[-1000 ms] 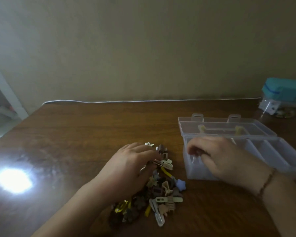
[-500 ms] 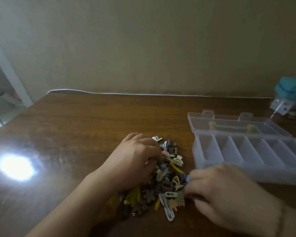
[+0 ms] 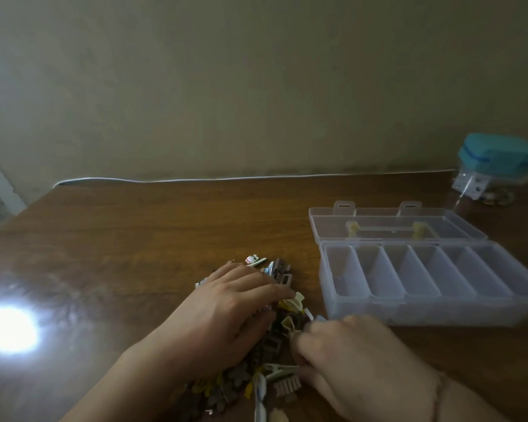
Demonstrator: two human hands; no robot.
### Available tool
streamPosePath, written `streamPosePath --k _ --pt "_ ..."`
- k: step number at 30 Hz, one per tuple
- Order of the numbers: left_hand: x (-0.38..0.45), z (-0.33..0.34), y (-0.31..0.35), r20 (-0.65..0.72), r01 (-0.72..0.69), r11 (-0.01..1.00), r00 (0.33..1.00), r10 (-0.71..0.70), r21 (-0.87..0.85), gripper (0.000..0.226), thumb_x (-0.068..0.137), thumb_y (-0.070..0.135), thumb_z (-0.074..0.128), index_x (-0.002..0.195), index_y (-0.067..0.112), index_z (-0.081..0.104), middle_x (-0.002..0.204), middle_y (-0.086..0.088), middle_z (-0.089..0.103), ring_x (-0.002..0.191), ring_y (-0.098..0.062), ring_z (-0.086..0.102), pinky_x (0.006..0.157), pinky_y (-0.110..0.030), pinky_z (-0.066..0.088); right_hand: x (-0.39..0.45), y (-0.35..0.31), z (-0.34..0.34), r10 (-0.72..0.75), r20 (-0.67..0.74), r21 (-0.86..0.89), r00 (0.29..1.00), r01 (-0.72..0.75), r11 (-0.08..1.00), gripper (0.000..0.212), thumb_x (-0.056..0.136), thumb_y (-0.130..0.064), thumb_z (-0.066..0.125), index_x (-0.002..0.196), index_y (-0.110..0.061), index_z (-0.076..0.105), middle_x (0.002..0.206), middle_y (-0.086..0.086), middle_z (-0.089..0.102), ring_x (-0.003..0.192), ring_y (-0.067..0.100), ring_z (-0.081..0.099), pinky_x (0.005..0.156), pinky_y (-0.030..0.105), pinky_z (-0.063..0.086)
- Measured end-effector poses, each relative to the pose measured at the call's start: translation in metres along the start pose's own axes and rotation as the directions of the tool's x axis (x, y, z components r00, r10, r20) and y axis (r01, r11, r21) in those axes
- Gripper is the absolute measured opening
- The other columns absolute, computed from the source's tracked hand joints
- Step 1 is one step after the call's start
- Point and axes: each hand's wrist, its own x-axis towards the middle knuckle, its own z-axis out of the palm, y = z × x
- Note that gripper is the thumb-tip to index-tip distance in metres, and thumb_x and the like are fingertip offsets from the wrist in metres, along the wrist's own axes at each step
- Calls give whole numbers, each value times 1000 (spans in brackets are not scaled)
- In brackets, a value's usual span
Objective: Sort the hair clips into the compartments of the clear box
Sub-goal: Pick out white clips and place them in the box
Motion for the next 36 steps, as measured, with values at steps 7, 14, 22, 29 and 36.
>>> streamPosePath --k 7,14,22,29,36 --pt "-3 -6 -5 -13 18 1000 1000 -18 22 22 92 38 58 111 35 68 114 22 64 111 -2 55 99 -31 44 -28 44 -20 264 -589 261 764 -130 957 7 86 -35 52 88 -41 56 71 -19 53 57 -6 46 51 13 36" --pt "-4 -6 -14 -53 53 998 997 -51 27 19 85 24 64 102 30 71 110 18 66 107 -7 57 94 -35 47 -13 54 -7 469 -541 312 698 -351 883 9 81 -27 65 84 -36 66 66 -20 52 60 -3 48 51 18 39" --pt "-5 -8 -21 -111 86 996 990 -84 19 16 89 26 60 100 28 72 104 15 67 99 -10 59 89 -35 49 -10 36 0 190 -739 73 647 -203 976 18 91 -33 58 88 -21 71 80 -7 63 75 15 54 55 34 47" --pt "-7 -8 -30 -146 204 979 969 -198 20 21 83 17 67 99 30 71 99 16 66 94 -12 59 84 -38 51 2 2 13 -329 -358 -132 874 302 944 23 87 -55 55 91 -36 68 82 -17 61 80 10 49 54 26 45" --pt "-6 -7 -27 -153 209 977 967 -202 31 7 86 37 63 92 35 66 87 21 64 86 -5 55 82 -34 49 7 -12 34 -397 -249 -213 884 350 912 24 74 -51 74 87 -41 57 95 -13 47 75 10 47 51 32 47"
